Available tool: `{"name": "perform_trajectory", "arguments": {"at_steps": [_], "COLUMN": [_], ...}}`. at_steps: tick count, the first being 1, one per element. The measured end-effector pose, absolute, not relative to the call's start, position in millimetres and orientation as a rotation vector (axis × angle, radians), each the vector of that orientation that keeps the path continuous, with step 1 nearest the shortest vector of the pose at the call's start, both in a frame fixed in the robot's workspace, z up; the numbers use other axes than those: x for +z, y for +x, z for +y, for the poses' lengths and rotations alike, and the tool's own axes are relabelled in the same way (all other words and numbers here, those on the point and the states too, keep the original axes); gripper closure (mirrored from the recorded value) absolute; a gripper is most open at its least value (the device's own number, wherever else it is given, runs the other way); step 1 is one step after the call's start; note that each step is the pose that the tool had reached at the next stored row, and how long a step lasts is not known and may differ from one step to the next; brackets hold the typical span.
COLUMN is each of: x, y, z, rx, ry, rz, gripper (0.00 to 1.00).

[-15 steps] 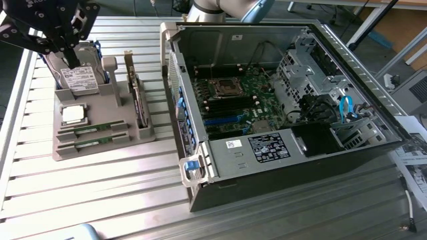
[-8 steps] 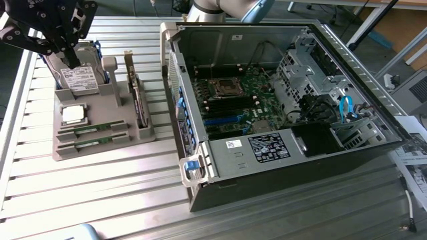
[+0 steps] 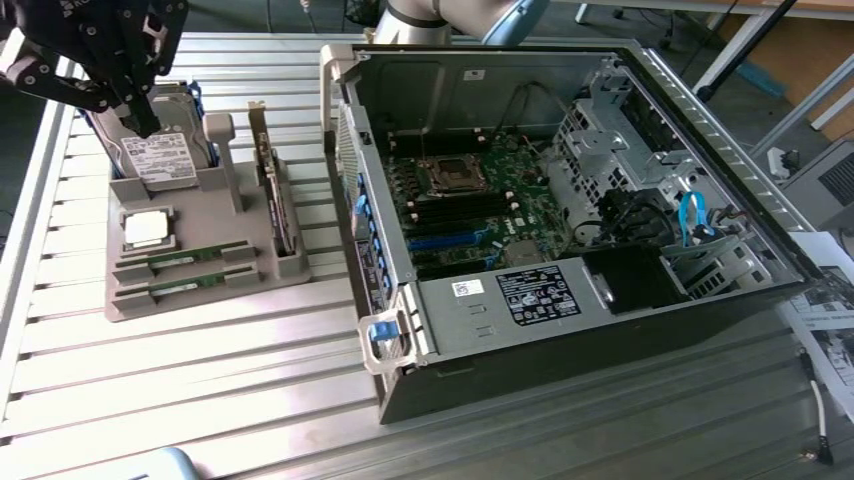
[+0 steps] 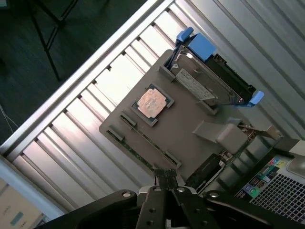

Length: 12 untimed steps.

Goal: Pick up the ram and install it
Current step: 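Pick up the ram and move it above insertion slot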

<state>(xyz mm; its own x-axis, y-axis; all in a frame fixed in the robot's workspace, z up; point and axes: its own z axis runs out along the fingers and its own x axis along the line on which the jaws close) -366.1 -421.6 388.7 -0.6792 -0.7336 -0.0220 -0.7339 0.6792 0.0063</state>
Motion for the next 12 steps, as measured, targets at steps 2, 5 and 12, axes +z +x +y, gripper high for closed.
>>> {"name": "perform_trajectory", "arguments": {"at_steps": [2, 5, 12], "x": [388.7, 388.6, 388.3], "y": [-366.1, -366.1, -366.1], "z": [-421.6, -421.7, -421.7], "rx": [0.023, 0.024, 0.026], "ry": [-1.296, -1.385, -1.550], "rz": [2.843, 2.801, 2.714], "gripper": [0.90, 0.90, 0.90]}}
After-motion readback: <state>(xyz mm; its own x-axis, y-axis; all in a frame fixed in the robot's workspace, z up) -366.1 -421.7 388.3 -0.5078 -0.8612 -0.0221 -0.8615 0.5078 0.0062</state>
